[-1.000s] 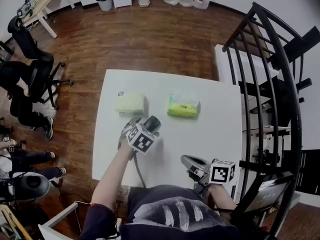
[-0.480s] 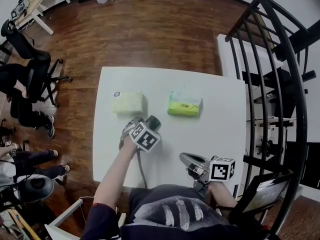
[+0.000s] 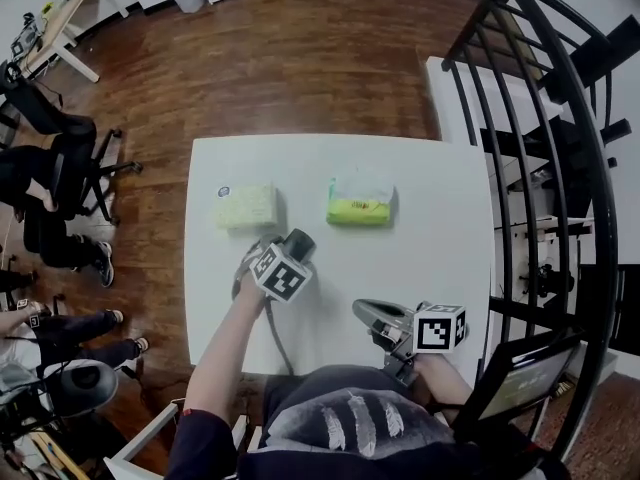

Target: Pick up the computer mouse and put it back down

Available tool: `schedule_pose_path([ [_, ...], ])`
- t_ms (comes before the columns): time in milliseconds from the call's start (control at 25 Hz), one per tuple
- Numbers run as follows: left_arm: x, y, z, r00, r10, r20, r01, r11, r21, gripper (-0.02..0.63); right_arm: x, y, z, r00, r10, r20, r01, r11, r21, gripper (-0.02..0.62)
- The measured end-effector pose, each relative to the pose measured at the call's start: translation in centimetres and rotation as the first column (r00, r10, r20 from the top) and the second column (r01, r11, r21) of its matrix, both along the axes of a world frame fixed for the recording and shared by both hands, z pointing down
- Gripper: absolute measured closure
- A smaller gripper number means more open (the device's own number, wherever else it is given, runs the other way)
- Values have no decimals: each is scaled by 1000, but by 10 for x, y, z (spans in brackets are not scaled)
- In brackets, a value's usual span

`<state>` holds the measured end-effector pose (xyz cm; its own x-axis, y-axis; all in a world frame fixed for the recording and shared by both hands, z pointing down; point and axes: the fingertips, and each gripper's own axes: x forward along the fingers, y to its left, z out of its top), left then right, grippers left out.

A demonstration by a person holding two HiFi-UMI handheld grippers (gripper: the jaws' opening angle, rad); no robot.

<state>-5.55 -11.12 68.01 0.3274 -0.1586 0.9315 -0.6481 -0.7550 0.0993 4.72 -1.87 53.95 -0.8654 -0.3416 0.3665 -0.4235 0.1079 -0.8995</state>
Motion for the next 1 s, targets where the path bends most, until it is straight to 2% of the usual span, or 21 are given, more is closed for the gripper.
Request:
schedule_pose_path([
  [120,-3,0,0,1000,-3,6,3,1000,-2,285,0,0,1,1000,7,-1,-7,1000,3,592],
  [560,1,0,-4,999,-31,8,31,999,-27,299,14,3,-8,999,34,-5,-34,999,14,592],
  [760,3,9,-11,997,-73,-34,71,996,-53,299,17,7,-10,999,51,-5,-50,999,21,592],
  [920,-4,1,-32,995,-100,-13,100,995,-12,299,19,7,-15,999,53,3,-53,998,28,592],
  [1000,1,2,-44,994,-104,-36,104,995,-8,299,21,8,-18,999,52,7,-52,998,34,592],
])
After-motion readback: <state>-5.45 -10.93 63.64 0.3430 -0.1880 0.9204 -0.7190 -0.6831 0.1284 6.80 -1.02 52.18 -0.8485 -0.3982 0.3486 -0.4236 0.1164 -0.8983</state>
